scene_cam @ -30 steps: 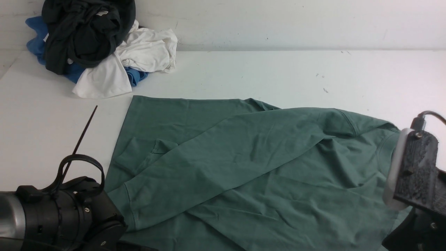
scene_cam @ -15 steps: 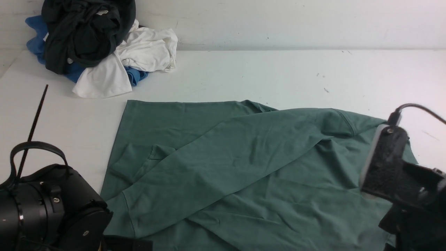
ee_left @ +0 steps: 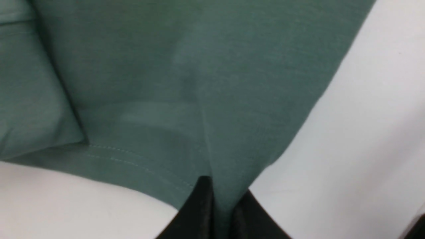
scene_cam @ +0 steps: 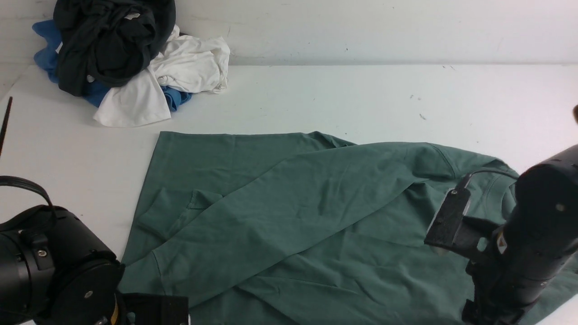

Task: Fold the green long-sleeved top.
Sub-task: Use both arms simultaneously to clamp the lower edge of the clothing fabric

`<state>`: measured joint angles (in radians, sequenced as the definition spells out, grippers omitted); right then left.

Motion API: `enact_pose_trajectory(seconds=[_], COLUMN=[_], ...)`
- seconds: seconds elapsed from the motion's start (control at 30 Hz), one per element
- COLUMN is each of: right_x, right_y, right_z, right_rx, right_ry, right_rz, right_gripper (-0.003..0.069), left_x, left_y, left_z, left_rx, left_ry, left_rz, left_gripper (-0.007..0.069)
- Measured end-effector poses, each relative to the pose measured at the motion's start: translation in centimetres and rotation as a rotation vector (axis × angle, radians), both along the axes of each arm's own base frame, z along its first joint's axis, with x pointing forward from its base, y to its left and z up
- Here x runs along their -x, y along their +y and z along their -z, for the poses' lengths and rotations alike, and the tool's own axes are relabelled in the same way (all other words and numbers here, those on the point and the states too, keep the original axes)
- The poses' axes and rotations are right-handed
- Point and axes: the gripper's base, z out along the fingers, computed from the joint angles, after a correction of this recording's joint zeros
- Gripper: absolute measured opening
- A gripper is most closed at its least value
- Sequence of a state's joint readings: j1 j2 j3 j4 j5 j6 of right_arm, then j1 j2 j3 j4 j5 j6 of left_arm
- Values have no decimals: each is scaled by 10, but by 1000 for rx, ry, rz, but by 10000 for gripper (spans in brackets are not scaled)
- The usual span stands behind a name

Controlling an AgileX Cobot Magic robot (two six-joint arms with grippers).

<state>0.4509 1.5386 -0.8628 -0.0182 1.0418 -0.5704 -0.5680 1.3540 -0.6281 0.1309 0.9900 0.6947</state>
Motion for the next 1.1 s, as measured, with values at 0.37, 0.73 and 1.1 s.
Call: enact_pose_trajectory(seconds=[0.37, 0.73, 1.1], right_x=[16, 21, 22], right_y=[-8, -22, -23], right_z=[28, 41, 18], right_rx=[28, 108, 66], right_ry=[47, -69, -208], right_rz=[-153, -194, -205], right_gripper=[477, 477, 475], left_x=[-1, -2, -2], left_y=[-3, -5, -5], left_z=[1, 0, 0], left_rx=[64, 84, 86], left_ry=[7, -8, -7], left_rz=[-61, -65, -67], left_gripper=[15, 15, 15])
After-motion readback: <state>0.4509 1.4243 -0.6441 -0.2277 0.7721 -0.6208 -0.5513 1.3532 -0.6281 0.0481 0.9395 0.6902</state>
